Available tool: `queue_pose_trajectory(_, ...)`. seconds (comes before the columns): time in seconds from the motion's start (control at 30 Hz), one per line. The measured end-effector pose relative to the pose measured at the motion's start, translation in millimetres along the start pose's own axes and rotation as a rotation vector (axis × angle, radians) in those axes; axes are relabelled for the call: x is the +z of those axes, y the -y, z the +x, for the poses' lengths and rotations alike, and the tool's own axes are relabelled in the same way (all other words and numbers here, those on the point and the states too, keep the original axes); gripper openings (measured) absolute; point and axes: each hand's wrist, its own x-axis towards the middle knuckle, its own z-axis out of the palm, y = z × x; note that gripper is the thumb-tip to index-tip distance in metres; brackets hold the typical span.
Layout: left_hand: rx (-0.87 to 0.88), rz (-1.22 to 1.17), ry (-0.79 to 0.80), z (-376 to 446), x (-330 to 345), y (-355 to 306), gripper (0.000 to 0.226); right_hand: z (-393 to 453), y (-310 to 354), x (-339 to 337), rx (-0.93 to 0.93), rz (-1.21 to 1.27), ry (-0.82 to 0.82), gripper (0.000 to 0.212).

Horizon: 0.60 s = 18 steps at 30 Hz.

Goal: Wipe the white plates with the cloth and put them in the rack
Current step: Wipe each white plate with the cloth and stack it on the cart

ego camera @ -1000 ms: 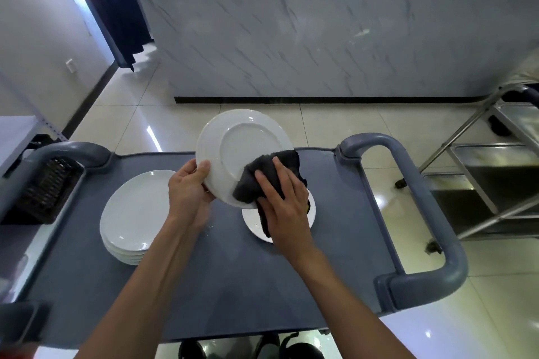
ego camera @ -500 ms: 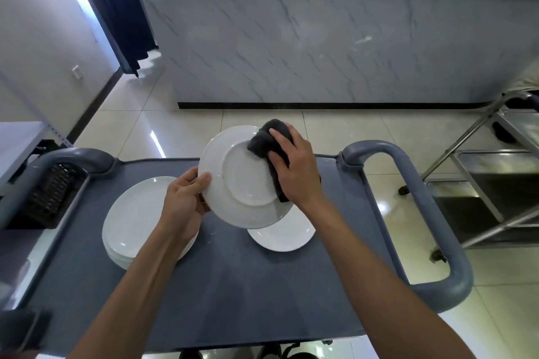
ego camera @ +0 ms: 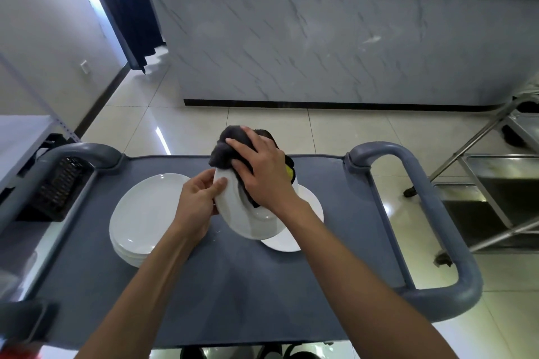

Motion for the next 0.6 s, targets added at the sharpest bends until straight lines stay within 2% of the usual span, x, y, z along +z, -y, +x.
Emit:
queue_pose_trajectory(0.1,-0.007,-0.027,-0.025,0,-1,2,0.021,5,-5,-4,0.045,0.023,-0.002,0.042)
queue_pose_trajectory(0.2,-0.003,-0.081,-0.034,-3,-1,2,0.022,11,-16,-12,0.166,0.042,-0.037,0.042)
queue_pose_trajectory(0.4,0.016,-0.153,-0.077,2,-3,0,0.019,1,-46,-21,0.375,0.208,-0.048,0.049)
queue_pose_trajectory(0.6,-0.003,-0.269,-0.149,8,0,0,0.020,-23,-47,-30,0.550,0.371,-0.113,0.050)
